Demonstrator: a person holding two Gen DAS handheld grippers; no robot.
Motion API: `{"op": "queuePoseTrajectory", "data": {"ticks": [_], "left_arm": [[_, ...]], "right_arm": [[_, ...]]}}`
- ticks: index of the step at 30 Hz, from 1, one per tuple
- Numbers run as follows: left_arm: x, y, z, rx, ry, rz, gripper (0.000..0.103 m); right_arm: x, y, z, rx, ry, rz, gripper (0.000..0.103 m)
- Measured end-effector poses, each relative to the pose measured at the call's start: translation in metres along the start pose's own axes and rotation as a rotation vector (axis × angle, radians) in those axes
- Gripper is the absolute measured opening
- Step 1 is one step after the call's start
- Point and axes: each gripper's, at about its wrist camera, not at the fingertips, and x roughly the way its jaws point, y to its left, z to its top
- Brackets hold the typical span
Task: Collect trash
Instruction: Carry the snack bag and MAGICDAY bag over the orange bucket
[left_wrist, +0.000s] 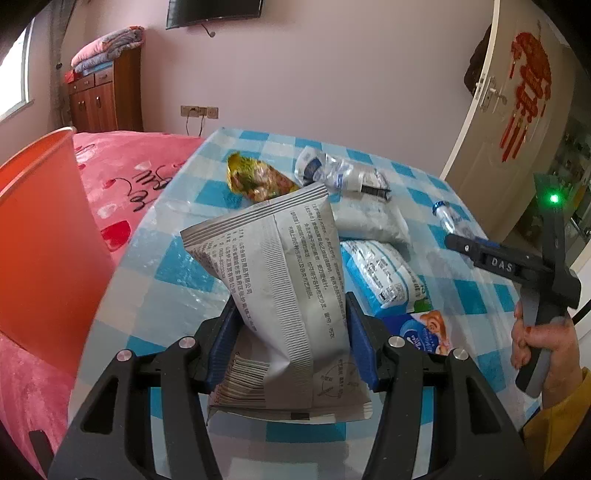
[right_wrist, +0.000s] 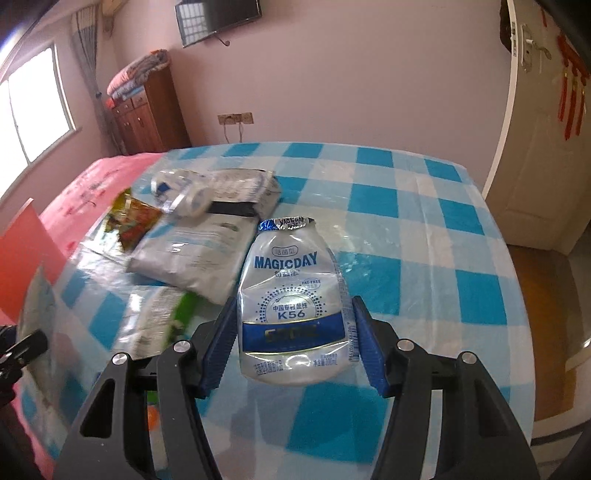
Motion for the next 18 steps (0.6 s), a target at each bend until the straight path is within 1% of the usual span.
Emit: {"op": "queuePoseTrajectory", "data": {"ticks": [6, 12, 18], "left_arm": [[-0.017, 0.007, 0.003, -0.008, -0.038, -0.007, 0.056], [-0.036, 0.022, 0.013, -0.03, -0.095, -0.005, 0.056], [-0.066, 0.048, 0.028, -0.063, -0.175, 0.022, 0.056]], "right_arm": [[-0.017, 0.022, -0.001, 0.006, 0.005, 0.073, 0.061], [-0.035, 0.055, 0.007, -0.027, -0.011, 0.148, 0.061], [-0.049, 0.104, 0.025, -0.08, -0.026, 0.25, 0.061]]}}
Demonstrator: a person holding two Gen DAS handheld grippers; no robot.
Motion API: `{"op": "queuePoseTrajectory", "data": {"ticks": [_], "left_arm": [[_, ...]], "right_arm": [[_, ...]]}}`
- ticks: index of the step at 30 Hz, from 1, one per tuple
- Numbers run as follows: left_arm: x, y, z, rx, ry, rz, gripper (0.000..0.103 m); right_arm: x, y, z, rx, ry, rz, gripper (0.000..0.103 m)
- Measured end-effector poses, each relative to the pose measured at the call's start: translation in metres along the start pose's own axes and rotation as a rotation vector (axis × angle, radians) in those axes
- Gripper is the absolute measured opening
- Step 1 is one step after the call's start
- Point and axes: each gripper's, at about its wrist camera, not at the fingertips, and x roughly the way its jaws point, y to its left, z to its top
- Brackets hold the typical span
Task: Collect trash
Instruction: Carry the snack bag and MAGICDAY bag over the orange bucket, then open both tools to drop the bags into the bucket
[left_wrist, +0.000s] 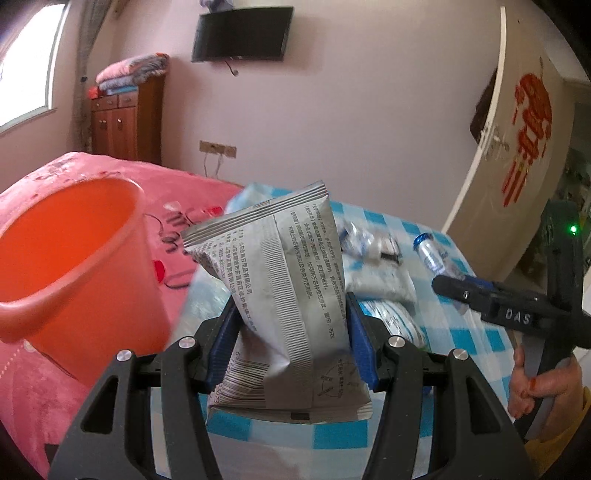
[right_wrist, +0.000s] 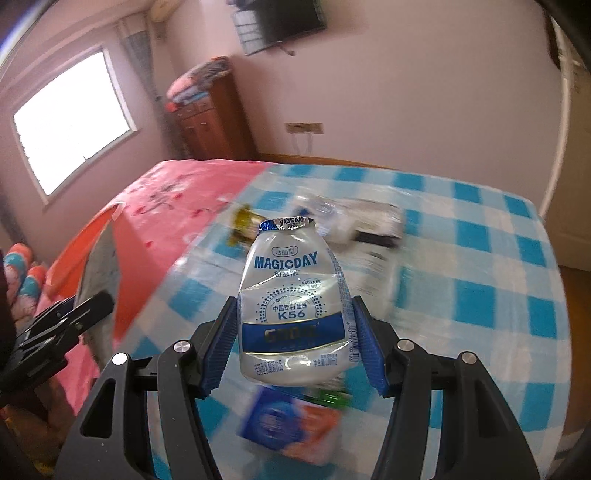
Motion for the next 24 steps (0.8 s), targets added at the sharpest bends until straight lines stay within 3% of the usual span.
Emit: {"op": "queuePoseTrajectory", "data": {"ticks": [7, 13, 24], "left_arm": [[-0.031, 0.044, 0.022, -0.06, -0.087, 0.085, 0.056], [-0.048, 0.091, 0.036, -0.115, -0.131, 0.201, 0.056], [-0.035, 0.152, 0.038, -0.189, -0.099, 0.315, 0.057]], "right_arm": [[0.007, 0.076, 0.031, -0.102, -0.005, 0.149, 0.061], [0.023, 0.146, 0.059, -0.198, -0.001, 0.273, 0.061], [0.07, 0.242, 0.093, -0.282, 0.032, 0.394, 0.061]]}}
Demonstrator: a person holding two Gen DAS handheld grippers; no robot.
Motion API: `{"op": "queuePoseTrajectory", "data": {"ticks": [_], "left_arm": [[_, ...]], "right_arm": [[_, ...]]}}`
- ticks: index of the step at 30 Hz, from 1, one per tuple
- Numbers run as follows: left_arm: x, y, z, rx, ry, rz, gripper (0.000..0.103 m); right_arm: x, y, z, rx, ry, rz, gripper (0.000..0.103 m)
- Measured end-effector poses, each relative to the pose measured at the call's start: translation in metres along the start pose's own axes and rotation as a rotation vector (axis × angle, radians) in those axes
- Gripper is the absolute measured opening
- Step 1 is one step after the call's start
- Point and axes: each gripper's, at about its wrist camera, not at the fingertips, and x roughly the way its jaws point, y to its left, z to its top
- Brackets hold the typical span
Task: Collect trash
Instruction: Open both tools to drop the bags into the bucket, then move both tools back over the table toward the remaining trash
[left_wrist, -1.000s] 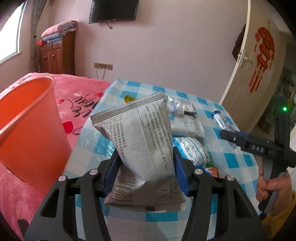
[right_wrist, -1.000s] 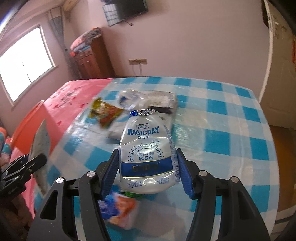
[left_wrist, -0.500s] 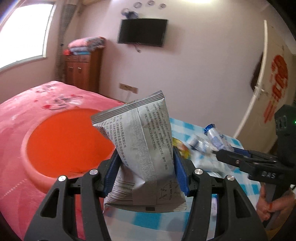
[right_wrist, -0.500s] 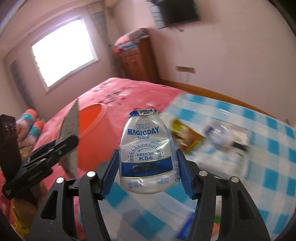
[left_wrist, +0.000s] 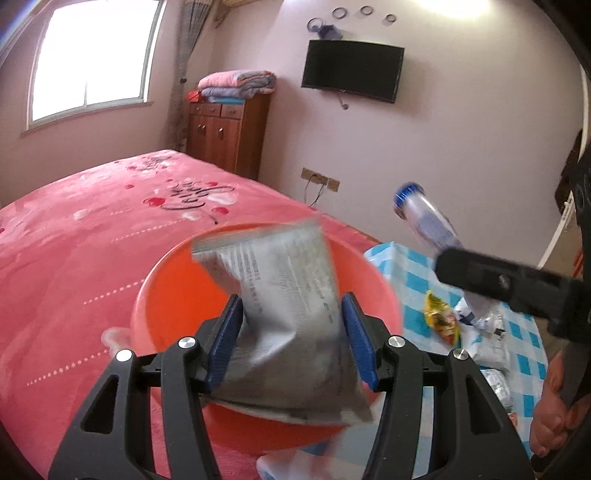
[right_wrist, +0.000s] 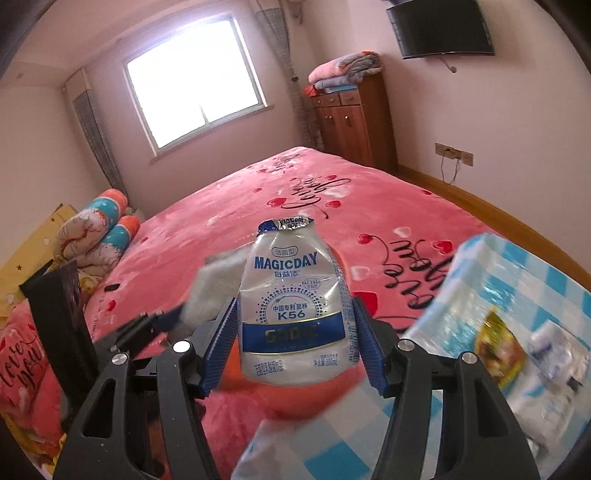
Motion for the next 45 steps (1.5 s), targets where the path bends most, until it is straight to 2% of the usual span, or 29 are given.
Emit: {"op": "queuePoseTrajectory", "data": {"ticks": [2, 4, 5, 7, 10, 19, 23, 28, 45], "left_arm": [[0.004, 0.005, -0.001, -0.009, 0.011, 0.012, 0.061], [0.008, 0.011, -0.004, -0.028, 0.019, 0.027, 0.073], [0.009, 0.014, -0.006, -0.031, 0.023, 0.036, 0.077], [0.007, 0.016, -0.01, -0.03, 0.027, 0.049, 0.079], [0.004, 0.015, -0.013, -0.019, 0.012, 0.066, 0.09], [-0.002, 0.008, -0.015, 0.008, 0.002, 0.067, 0.094], [-0.007, -0.001, -0.016, 0.04, -0.016, 0.075, 0.094], [-0.018, -0.016, -0.018, 0.083, -0.048, 0.044, 0.095], [-0.036, -0.048, -0.036, 0.134, -0.02, -0.01, 0.095]], "right_arm": [[0.013, 0.002, 0.003, 0.015, 0.005, 0.005, 0.065], [0.023, 0.0, 0.002, 0.047, 0.001, 0.036, 0.084], [0.024, -0.003, 0.0, 0.062, -0.006, 0.032, 0.087], [0.02, -0.009, -0.005, 0.088, -0.023, 0.021, 0.089], [0.009, -0.017, -0.014, 0.112, -0.055, -0.003, 0.093], [-0.019, -0.036, -0.046, 0.128, -0.1, -0.121, 0.093], [-0.027, -0.041, -0.057, 0.136, -0.102, -0.148, 0.094], [-0.035, -0.048, -0.072, 0.162, -0.101, -0.173, 0.095], [-0.062, -0.058, -0.112, 0.163, -0.117, -0.264, 0.095]]}}
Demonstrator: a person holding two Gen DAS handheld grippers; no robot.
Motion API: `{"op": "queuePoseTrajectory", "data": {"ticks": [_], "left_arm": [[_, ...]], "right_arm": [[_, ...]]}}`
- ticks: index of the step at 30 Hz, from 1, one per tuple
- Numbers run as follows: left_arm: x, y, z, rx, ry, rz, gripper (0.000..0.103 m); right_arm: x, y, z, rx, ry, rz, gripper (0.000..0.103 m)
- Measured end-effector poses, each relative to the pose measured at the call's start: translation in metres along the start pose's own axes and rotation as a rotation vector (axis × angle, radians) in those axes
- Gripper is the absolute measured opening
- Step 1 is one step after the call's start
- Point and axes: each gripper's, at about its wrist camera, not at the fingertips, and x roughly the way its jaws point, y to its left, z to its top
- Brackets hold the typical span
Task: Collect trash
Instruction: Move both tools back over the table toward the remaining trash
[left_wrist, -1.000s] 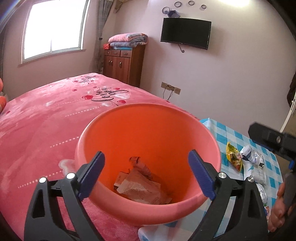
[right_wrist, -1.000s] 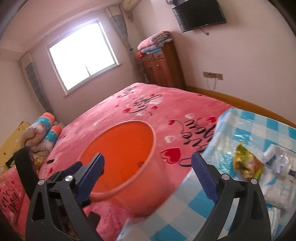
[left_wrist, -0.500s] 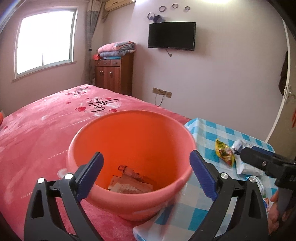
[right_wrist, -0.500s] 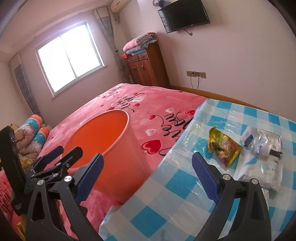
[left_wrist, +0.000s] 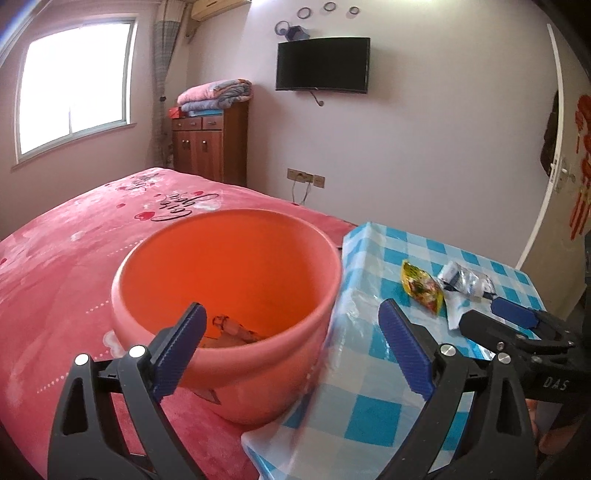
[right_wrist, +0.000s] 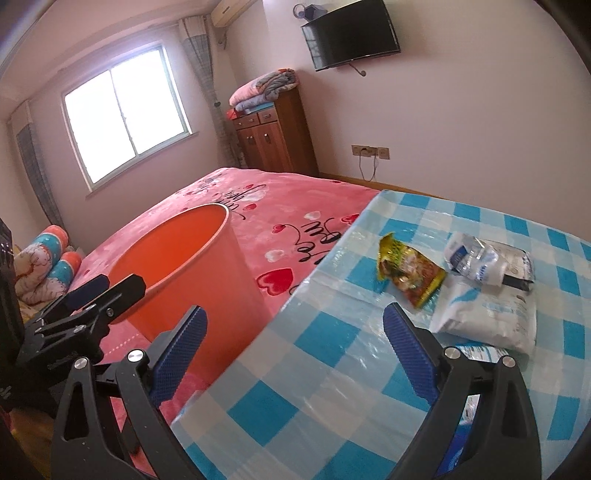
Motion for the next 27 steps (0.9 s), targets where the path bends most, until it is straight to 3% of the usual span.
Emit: {"op": "queuePoseTrajectory", "data": {"ticks": [7, 27], "left_arm": [[0.0, -0.014, -0.009, 0.011, 0.04, -0.013, 0.095], [-0.024, -0.059, -0.026, 0.132, 0.018, -0.013, 0.095]], "right_arm": [[-0.012, -0.017, -0.013, 0.032, -0.013, -0.023, 0.095], [-0.043, -0.056, -0.042, 0.088, -0.036, -0.076, 0.095]]}}
